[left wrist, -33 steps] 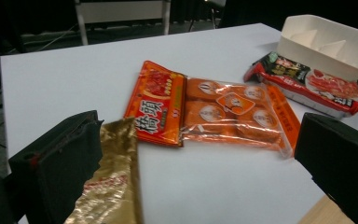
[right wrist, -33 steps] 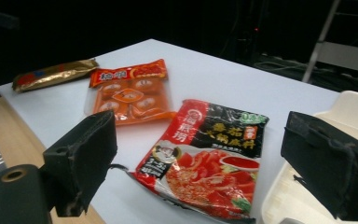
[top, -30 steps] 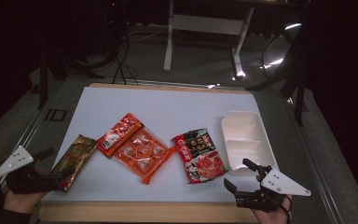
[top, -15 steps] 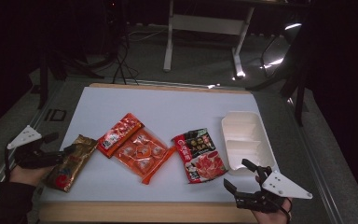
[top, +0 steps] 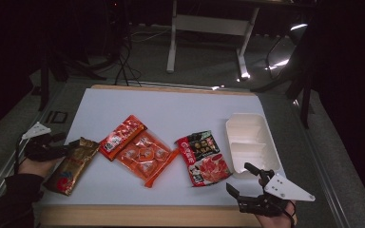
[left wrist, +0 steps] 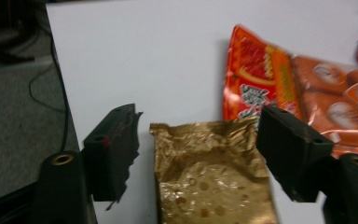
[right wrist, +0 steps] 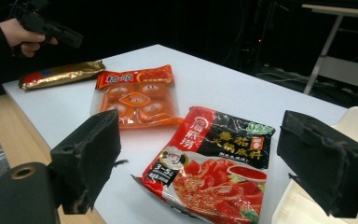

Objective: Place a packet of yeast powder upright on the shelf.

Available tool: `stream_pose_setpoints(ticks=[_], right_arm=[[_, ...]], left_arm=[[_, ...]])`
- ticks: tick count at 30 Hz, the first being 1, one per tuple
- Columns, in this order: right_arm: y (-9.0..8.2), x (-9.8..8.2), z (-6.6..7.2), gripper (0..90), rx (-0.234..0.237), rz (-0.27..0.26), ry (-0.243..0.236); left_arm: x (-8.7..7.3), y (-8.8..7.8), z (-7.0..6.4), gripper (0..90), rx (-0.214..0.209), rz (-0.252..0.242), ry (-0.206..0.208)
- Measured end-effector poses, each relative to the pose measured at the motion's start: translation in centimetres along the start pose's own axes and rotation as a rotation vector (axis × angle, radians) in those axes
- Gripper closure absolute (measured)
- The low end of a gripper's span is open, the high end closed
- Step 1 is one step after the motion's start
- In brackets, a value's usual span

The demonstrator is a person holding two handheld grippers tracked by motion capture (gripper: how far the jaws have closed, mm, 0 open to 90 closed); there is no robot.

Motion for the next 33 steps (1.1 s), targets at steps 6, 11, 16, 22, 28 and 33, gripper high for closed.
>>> stream_pose_setpoints(ticks=[6, 11, 16, 22, 28, 33], right_arm=[[0.1, -0.4, 0.2, 13.6, 0.014, 0.018, 0.002], [0.2, -0.5, 0.2, 13.6, 0.018, 0.019, 0.006], [0.3, -0.6, 0.3, 13.6, 0.033, 0.027, 0.006], [0.3, -0.6, 0.2, 13.6, 0.029, 0.024, 0.011], [0.1, -0.6, 0.1, 13.9, 0.021, 0.022, 0.009], [0.1, -0.7, -0.1, 14.2, 0.017, 0.025, 0.014]], left_arm=[[-0.6, 2.1, 0.7, 37.5, 0.025, 0.053, -0.012], [-1.0, 3.4, 1.3, 39.7, 0.025, 0.089, -0.047], [-2.1, 4.5, 1.3, 45.6, 0.023, 0.148, -0.046], [-2.6, 5.2, 0.6, 49.5, 0.031, 0.159, -0.019], [-2.7, 5.1, -0.1, 46.8, 0.073, 0.183, 0.057], [-2.8, 5.0, -0.8, 49.8, 0.101, 0.171, 0.128]])
Point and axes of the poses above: each handheld gripper's, and its own axes: y roughly forward along the jaws, x roughly out of its top, z roughly to its left, the point moved 10 cm from there along y, roughly forward along the jaws, and after that the axes turned 13 degrees about x, right-handed, at the moved point
